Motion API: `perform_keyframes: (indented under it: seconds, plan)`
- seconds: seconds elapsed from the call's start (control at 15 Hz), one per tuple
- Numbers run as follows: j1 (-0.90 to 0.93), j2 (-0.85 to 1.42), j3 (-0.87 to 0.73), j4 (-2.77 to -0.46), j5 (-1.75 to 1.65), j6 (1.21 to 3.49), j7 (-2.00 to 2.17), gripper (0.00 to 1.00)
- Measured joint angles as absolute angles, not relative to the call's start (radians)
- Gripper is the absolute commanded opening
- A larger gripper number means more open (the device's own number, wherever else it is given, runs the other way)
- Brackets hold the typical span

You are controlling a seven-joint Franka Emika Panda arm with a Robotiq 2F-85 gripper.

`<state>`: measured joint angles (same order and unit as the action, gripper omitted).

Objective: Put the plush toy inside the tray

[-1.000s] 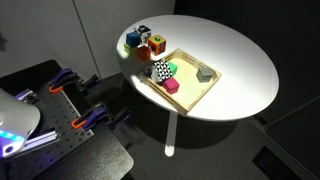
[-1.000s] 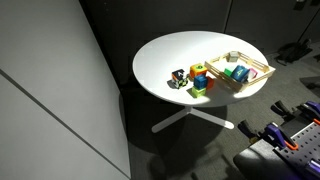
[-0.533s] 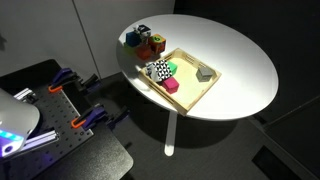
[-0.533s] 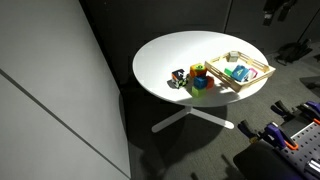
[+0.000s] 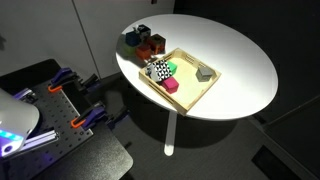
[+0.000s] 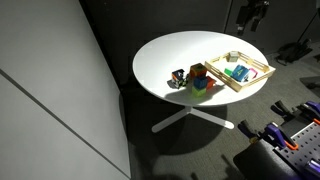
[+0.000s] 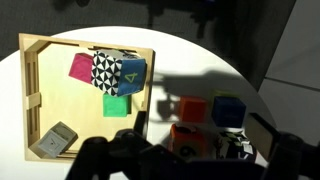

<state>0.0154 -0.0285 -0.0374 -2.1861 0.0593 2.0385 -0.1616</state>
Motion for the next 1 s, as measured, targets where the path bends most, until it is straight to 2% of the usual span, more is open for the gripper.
perform_keyframes:
  seconds: [1.0]
  plan:
    - [0.03,0.335,0.027,-1.935,0.058,2.219,-0.155,1.0]
